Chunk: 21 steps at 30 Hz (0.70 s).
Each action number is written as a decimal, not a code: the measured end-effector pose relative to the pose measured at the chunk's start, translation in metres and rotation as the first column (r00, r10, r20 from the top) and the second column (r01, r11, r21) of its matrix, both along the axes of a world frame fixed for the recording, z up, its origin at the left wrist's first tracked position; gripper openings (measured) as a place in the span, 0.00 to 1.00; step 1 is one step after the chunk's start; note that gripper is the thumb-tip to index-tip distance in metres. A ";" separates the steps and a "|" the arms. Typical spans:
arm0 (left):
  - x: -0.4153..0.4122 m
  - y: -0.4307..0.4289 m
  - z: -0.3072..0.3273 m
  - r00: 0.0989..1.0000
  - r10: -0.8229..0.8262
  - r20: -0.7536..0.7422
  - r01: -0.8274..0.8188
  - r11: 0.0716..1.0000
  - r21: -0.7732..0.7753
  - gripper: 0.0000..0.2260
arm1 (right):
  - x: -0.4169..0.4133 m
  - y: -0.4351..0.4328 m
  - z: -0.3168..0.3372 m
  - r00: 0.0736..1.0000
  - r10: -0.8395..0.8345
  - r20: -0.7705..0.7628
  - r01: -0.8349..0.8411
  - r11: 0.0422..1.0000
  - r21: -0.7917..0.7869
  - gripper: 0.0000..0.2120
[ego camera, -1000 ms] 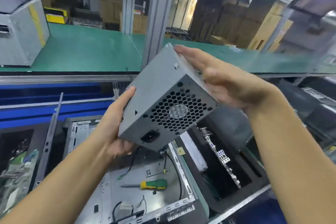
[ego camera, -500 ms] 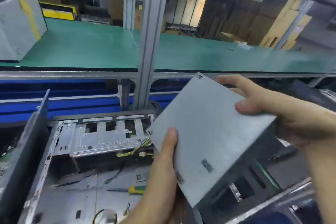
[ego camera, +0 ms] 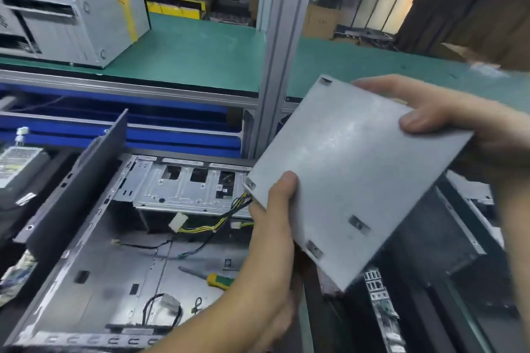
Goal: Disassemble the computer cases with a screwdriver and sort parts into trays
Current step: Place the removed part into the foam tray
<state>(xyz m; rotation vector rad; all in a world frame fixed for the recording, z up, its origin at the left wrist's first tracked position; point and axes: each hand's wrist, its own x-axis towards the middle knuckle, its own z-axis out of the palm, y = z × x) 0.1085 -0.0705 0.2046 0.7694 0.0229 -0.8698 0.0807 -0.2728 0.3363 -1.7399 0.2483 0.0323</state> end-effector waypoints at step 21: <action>0.047 0.048 -0.037 0.979 0.036 0.202 -0.092 0.957 0.275 0.35 | 0.039 0.045 -0.044 0.977 0.176 -0.119 -0.185 0.980 -0.075 0.29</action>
